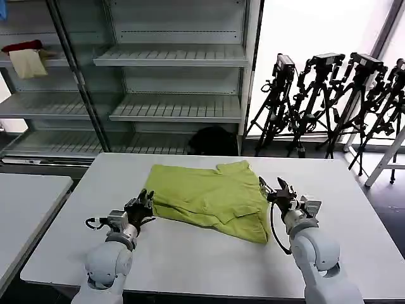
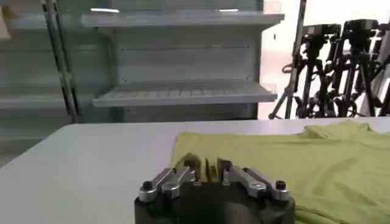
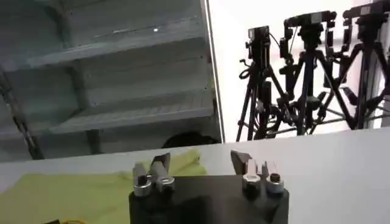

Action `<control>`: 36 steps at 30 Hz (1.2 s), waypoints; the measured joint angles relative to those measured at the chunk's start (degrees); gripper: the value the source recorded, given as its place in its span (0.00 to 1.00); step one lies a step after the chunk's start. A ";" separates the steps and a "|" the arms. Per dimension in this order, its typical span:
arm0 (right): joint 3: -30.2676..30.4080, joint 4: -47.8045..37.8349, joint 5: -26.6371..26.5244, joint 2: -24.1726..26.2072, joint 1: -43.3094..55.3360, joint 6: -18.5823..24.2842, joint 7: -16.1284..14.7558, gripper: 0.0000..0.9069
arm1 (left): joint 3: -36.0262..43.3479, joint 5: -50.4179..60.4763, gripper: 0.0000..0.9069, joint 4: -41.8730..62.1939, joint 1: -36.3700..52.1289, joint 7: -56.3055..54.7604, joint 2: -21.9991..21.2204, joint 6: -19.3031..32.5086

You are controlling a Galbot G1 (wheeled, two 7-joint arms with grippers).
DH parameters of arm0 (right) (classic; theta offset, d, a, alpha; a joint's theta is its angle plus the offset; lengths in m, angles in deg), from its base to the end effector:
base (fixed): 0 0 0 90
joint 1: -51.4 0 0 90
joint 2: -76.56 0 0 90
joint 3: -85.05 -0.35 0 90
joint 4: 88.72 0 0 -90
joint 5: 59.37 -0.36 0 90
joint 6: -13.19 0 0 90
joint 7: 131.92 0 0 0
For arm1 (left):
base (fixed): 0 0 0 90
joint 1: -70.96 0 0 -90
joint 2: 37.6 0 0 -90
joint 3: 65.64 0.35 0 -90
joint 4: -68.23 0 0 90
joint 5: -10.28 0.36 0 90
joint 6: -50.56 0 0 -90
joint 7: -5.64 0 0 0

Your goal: Fold and organize the clothes.

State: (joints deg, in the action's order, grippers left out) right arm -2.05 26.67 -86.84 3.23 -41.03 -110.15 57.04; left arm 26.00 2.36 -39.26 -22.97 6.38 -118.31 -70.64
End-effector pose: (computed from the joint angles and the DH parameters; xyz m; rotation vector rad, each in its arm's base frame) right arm 0.3164 -0.0404 -0.2057 0.1473 -2.8968 -0.1658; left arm 0.3259 0.0293 -0.2632 -0.1139 -2.8234 -0.0487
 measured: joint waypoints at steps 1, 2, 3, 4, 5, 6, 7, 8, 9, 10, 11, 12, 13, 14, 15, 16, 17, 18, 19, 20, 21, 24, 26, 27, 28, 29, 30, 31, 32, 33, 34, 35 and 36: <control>-0.07 0.37 0.12 0.04 -0.37 0.00 -0.09 1.00 | 0.04 0.09 1.00 0.20 0.13 -0.05 0.06 0.00; -0.13 0.81 0.15 0.13 -0.78 -0.01 -0.22 1.00 | 0.03 0.15 1.00 0.41 0.28 -0.19 0.04 0.00; -0.14 1.33 0.15 0.26 -1.29 -0.02 -0.37 1.00 | -0.01 0.16 1.00 0.54 0.39 -0.33 -0.02 0.04; -0.14 1.88 0.14 0.37 -1.85 -0.04 -0.48 1.00 | -0.07 0.15 1.00 0.57 0.42 -0.48 -0.05 0.09; -0.12 2.42 0.11 0.50 -2.42 -0.06 -0.56 1.00 | -0.17 0.12 1.00 0.57 0.42 -0.64 -0.06 0.10; -0.05 3.05 0.08 0.69 -3.11 -0.06 -0.66 1.00 | -0.34 0.10 1.00 0.56 0.38 -0.80 -0.08 0.09; 0.04 3.73 0.01 0.86 -4.00 -0.06 -0.80 1.00 | -0.46 0.03 1.00 0.51 0.28 -0.83 -0.07 0.02; 0.06 4.36 0.02 0.99 -4.98 -0.06 -0.91 1.00 | -0.59 -0.03 1.00 0.39 0.13 -0.85 0.00 -0.10; 0.03 4.94 0.06 1.05 -6.03 -0.06 -1.02 1.00 | -0.74 -0.03 1.00 0.18 -0.04 -0.91 0.13 -0.28; -0.08 5.61 0.20 1.04 -7.32 -0.05 -1.22 1.00 | -0.83 -0.03 1.00 -0.05 -0.20 -0.94 0.28 -0.45; -0.20 6.17 0.38 1.04 -8.49 -0.05 -1.39 1.00 | -0.94 -0.04 1.00 -0.37 -0.45 -0.94 0.50 -0.59; -0.34 6.69 0.57 1.03 -9.63 -0.03 -1.61 1.00 | -1.06 -0.03 1.00 -0.68 -0.77 -0.95 0.79 -0.71; -0.55 7.20 0.83 1.03 -10.95 -0.03 -1.84 1.00 | -1.12 -0.04 1.00 -0.93 -1.06 -0.95 1.05 -0.82; -0.72 7.57 1.04 1.08 -12.08 -0.03 -2.05 1.00 | -1.14 -0.09 1.00 -1.24 -1.40 -0.94 1.37 -0.91; -0.93 7.84 1.31 1.16 -13.20 -0.03 -2.32 1.00 | -1.14 -0.19 1.00 -1.54 -1.73 -0.84 1.69 -0.98; -1.20 8.04 1.65 1.26 -14.43 -0.02 -2.63 1.00 | -1.13 -0.23 1.00 -1.76 -2.02 -0.84 1.98 -1.05; -1.41 8.21 1.97 1.34 -15.47 -0.02 -2.91 1.00 | -1.06 -0.27 1.00 -1.97 -2.40 -0.78 2.31 -1.12; -1.53 8.36 2.35 1.36 -16.45 0.00 -3.21 1.00 | -1.00 -0.31 1.00 -2.11 -2.74 -0.71 2.60 -1.18; -1.56 8.44 2.78 1.33 -17.53 0.02 -3.55 1.00 | -0.97 -0.34 1.00 -2.15 -3.02 -0.69 2.88 -1.24; -1.58 8.54 3.16 1.28 -18.39 0.03 -3.84 1.00 | -0.96 -0.34 1.00 -2.19 -3.30 -0.67 3.23 -1.28; -1.61 8.65 3.56 1.26 -19.17 0.06 -4.17 1.00 | -0.96 -0.34 1.00 -2.24 -3.54 -0.65 3.55 -1.31; -1.57 8.91 4.87 0.88 -21.17 0.10 -5.26 1.00 | -0.98 -0.35 1.00 -2.52 -4.14 -0.48 4.27 -1.40; -1.42 9.11 5.50 0.83 -22.04 0.13 -5.72 0.98 | -0.99 -0.35 1.00 -2.65 -4.35 -0.45 4.53 -1.46; -1.40 9.21 5.77 0.80 -22.42 0.13 -5.89 0.93 | -0.99 -0.36 1.00 -2.70 -4.40 -0.41 4.66 -1.48; -1.36 9.34 6.09 0.81 -22.83 0.13 -6.12 0.90 | -0.98 -0.37 1.00 -2.76 -4.46 -0.39 4.76 -1.50; -1.34 9.51 6.38 0.82 -23.17 0.13 -6.26 0.86 | -0.98 -0.37 1.00 -2.82 -4.49 -0.40 4.85 -1.52; -1.30 9.63 6.68 0.83 -23.47 0.13 -6.35 0.62 | -0.96 -0.38 1.00 -2.86 -4.54 -0.39 4.91 -1.54; -1.24 9.77 6.99 0.84 -23.79 0.13 -6.49 0.56 | -0.95 -0.39 1.00 -2.90 -4.57 -0.38 4.97 -1.55; -1.17 9.88 7.30 0.83 -24.04 0.13 -6.55 0.39 | -0.94 -0.39 1.00 -2.99 -4.60 -0.38 4.99 -1.57; -1.08 9.91 7.61 0.81 -24.27 0.13 -6.63 0.31 | -0.91 -0.40 1.00 -3.05 -4.65 -0.38 5.00 -1.58; -1.00 9.92 7.86 0.75 -24.46 0.13 -6.73 0.26 | -0.88 -0.42 1.00 -3.07 -4.69 -0.36 5.01 -1.59; -0.94 9.92 8.19 0.67 -24.68 0.13 -6.83 0.14 | -0.84 -0.42 1.00 -3.07 -4.73 -0.37 5.02 -1.61; -0.86 9.92 8.51 0.56 -24.84 0.13 -6.89 0.07 | -0.81 -0.45 1.00 -3.07 -4.75 -0.36 5.02 -1.63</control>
State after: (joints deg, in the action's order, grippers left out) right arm -2.91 36.59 -78.33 3.79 -65.87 -110.02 50.15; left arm 25.19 1.91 -42.33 -27.71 6.02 -113.29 -72.27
